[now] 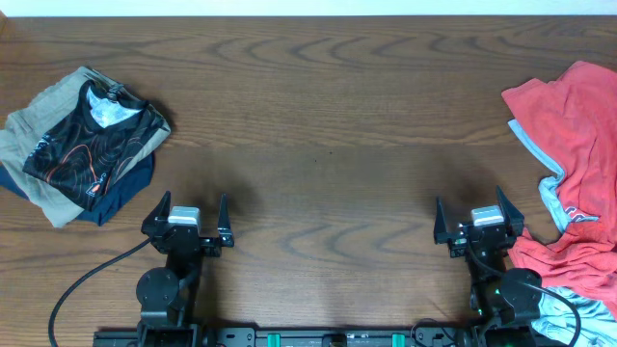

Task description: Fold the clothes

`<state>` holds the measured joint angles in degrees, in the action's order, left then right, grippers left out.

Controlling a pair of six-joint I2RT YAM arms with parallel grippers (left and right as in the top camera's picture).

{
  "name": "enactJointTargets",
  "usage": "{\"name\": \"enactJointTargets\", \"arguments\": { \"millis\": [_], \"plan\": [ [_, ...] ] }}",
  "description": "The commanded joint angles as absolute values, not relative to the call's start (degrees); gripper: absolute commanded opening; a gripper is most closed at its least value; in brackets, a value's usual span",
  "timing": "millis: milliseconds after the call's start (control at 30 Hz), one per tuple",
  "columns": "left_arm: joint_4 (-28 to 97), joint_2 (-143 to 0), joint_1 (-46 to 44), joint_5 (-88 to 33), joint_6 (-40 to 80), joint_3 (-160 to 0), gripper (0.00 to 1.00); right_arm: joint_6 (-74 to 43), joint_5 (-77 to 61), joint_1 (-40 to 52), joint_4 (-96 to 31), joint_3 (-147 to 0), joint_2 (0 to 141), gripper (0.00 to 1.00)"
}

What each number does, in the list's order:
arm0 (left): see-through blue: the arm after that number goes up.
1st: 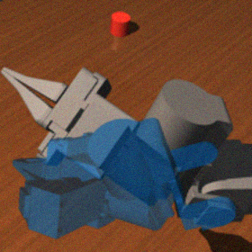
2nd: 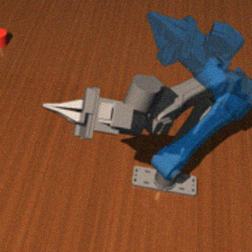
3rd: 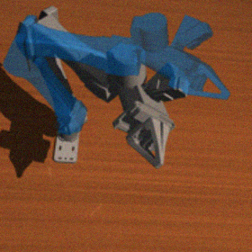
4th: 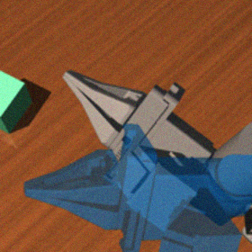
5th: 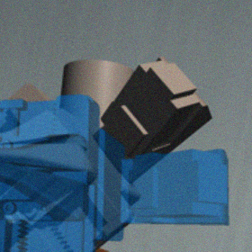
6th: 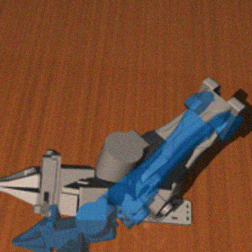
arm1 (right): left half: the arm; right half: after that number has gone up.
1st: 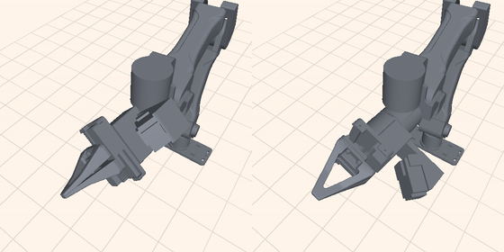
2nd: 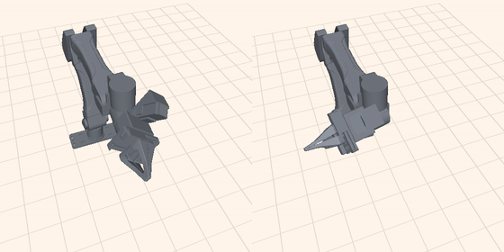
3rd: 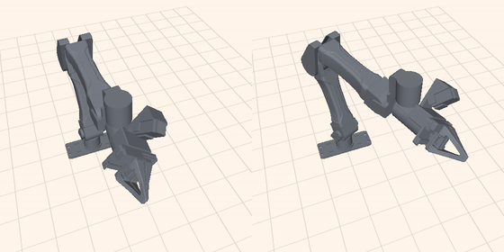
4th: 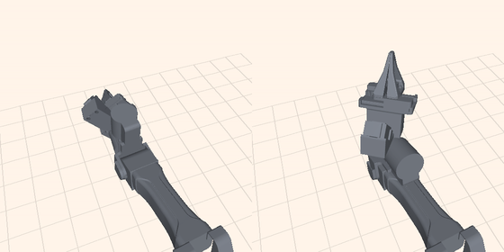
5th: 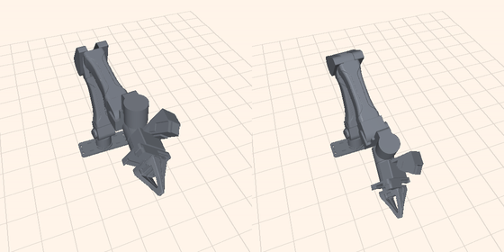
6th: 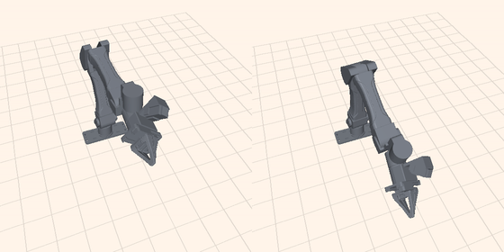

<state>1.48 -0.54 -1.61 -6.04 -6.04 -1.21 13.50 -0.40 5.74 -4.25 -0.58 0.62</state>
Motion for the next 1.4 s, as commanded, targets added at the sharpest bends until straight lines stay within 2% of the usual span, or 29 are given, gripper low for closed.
{"name": "enactJointTargets", "arguments": {
  "millis": [0, 667, 867, 1000, 1133, 1367],
  "plan": [
    [3.2, -0.12, -1.45, -7.31, -5.74, -0.23, 0.98, 13.96, -0.21, 5.3, -4.25, -0.3, 0.43, 0.99],
    [3.18, -0.19, -1.45, -7.31, -5.69, -0.23, 0.98, 13.5, -0.45, 5.3, -3.86, -0.32, 0.45, 0.99],
    [3.16, -0.21, -1.45, -7.29, -1.69, -0.23, 0.98, 5.74, -0.4, 5.3, -3.57, -0.47, 0.45, 0.99],
    [4.71, -0.64, -1.45, -7.29, 3.77, -1.15, 0.98, 1.58, -0.19, 5.3, -5.61, -2.04, 0.82, 0.99],
    [8.54, -3.25, -1.45, -7.31, 4.25, -4.1, 0.98, -0.47, -0.21, 5.3, -11.03, -5.82, 3.01, 0.99],
    [16.99, -15.42, -1.48, -7.7, 6.76, -16.67, 0.98, -2.59, -0.21, 5.3, -23.14, -18.46, 14.63, 0.99]
  ]
}}
